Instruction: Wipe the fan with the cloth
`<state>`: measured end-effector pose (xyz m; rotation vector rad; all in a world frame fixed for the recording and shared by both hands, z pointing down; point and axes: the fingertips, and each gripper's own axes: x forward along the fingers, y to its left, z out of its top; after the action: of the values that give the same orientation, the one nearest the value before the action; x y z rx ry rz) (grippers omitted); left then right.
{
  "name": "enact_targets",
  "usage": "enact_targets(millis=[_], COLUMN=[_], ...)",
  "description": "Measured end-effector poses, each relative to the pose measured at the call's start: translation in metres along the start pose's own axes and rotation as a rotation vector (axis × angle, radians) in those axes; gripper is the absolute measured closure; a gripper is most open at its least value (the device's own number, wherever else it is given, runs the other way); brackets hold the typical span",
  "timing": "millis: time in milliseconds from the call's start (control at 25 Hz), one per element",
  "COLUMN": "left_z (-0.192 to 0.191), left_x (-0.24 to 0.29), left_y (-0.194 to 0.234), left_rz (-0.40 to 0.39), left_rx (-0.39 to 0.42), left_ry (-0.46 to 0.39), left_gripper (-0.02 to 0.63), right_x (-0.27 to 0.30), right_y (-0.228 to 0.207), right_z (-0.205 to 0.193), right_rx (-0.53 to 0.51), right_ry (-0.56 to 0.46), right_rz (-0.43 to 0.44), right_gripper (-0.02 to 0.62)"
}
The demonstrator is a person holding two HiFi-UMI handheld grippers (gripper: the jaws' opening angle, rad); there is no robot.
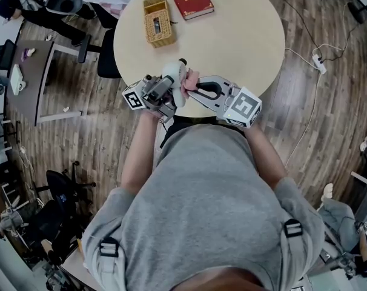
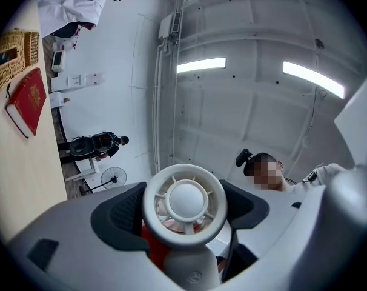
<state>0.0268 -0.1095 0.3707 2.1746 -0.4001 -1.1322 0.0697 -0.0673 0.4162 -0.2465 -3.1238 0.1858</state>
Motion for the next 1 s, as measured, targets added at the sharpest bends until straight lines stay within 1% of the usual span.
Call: enact_targets(millis=[160, 320, 400, 480, 600, 720, 880, 1000], left_z=[0.004, 0.014, 0.018, 0.018, 0.008, -0.004, -0.018, -0.019], left_x=[0.005, 0.006, 0.008, 0.01, 0.013, 0.017, 0.021, 0.02], left_y=[0.0, -0.001, 0.001, 0.008, 0.023, 0.03, 0.042, 0.05], left_rz=[0.003, -0.006, 0.004, 0.051, 0.133, 0.165, 0.21, 0.258], left_rx=[0.016, 0.03, 0.025, 0.04, 0.07, 0.067, 0.07, 0.089], left_ry=[-0.007, -0.036, -0.045, -0.025, 0.037, 0.073, 0.126, 0.129], left_gripper=[0.227, 0.227, 0.227, 0.228, 0.228, 0.227, 0.227, 0.227], right_x=[-0.002, -0.002, -0.002, 0.0, 0.003, 0.0, -0.007, -0.009], right_y=[0.004, 0.016, 0.021, 0.027, 0.029, 0.025, 0.009, -0.001], right_z=[-0.004, -0.011, -0.013, -0.01, -0.004, 0.003, 0.009, 0.008], right_rx=[0.025, 0.032, 0.037, 0.032, 0.006, -0.01, -0.034, -0.031], right_ry=[-0.009, 0.012, 0.02, 0.015, 0.006, -0.005, -0.019, -0.009], right_rz=[0.006, 0.041, 0.056, 0.07, 0.07, 0.043, -0.006, -0.051], right_gripper=[0.551, 0.551, 0.551, 0.551, 0.551, 0.551, 0.551, 0.551])
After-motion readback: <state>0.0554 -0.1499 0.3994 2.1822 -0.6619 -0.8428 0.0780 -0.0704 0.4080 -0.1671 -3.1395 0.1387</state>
